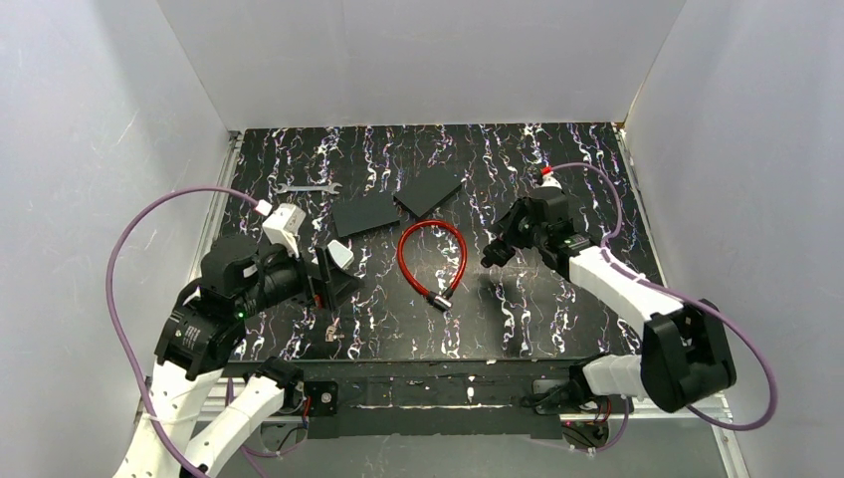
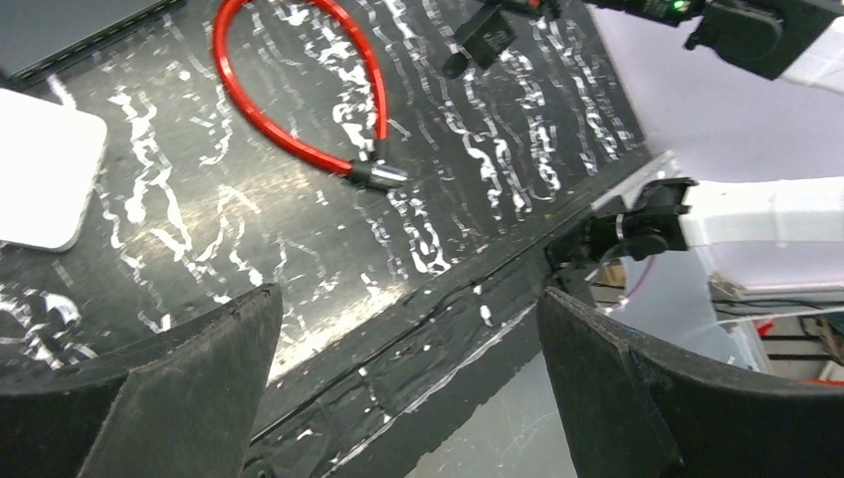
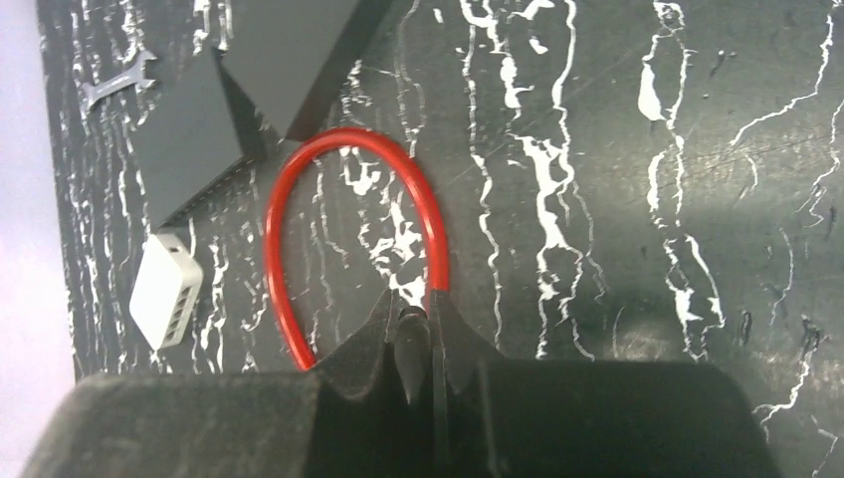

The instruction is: Unlock with the key

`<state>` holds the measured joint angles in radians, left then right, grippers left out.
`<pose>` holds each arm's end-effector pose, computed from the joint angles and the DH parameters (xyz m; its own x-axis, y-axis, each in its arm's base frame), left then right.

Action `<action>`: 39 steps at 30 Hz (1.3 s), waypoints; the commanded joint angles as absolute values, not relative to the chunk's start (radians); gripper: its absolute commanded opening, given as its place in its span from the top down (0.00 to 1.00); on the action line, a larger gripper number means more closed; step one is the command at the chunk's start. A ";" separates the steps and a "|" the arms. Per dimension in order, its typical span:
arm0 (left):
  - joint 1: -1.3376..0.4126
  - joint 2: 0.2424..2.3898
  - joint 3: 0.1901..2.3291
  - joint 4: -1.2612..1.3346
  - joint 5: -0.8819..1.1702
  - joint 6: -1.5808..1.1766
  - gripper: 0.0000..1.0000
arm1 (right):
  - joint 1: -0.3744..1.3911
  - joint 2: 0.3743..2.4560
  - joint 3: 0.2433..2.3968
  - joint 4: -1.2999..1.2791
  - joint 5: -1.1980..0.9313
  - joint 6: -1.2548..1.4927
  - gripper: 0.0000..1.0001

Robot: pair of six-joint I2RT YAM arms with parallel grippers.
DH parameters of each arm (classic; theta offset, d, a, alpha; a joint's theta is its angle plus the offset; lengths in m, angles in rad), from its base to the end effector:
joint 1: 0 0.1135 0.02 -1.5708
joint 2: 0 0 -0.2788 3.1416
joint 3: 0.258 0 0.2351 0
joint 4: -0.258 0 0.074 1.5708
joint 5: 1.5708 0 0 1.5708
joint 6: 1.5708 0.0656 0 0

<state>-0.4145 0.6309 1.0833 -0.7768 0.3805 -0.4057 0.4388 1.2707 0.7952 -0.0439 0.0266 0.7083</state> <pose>0.0826 -0.0630 0.3883 -0.5428 -0.1615 -0.8242 0.5245 0.7013 -0.4828 0.2617 0.1209 0.2598 -0.6039 0.4349 -0.6679 -0.0144 0.8319 0.5547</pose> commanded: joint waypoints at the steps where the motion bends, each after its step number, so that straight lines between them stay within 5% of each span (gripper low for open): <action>1: -0.412 0.641 1.124 -0.874 0.245 -0.361 0.02 | 0.379 1.338 0.796 0.232 -0.076 0.726 0.99; 23: -0.412 0.700 1.096 -0.857 0.189 -0.307 0.02 | 0.178 1.925 0.915 0.720 -0.367 0.783 0.96; 27: -0.412 0.701 1.088 -0.846 0.189 -0.329 0.02 | 0.175 1.952 0.965 0.698 -0.390 0.770 0.77; 31: -0.411 0.691 1.079 -0.832 0.193 -0.348 0.02 | 0.157 1.962 1.013 0.660 -0.395 0.777 0.25; 33: -0.411 0.685 1.076 -0.829 0.191 -0.352 0.02 | 0.139 1.962 1.032 0.632 -0.398 0.778 0.07; 39: -0.411 0.672 1.076 -0.827 0.185 -0.369 0.02 | 0.091 1.935 1.133 0.399 -0.331 0.675 0.02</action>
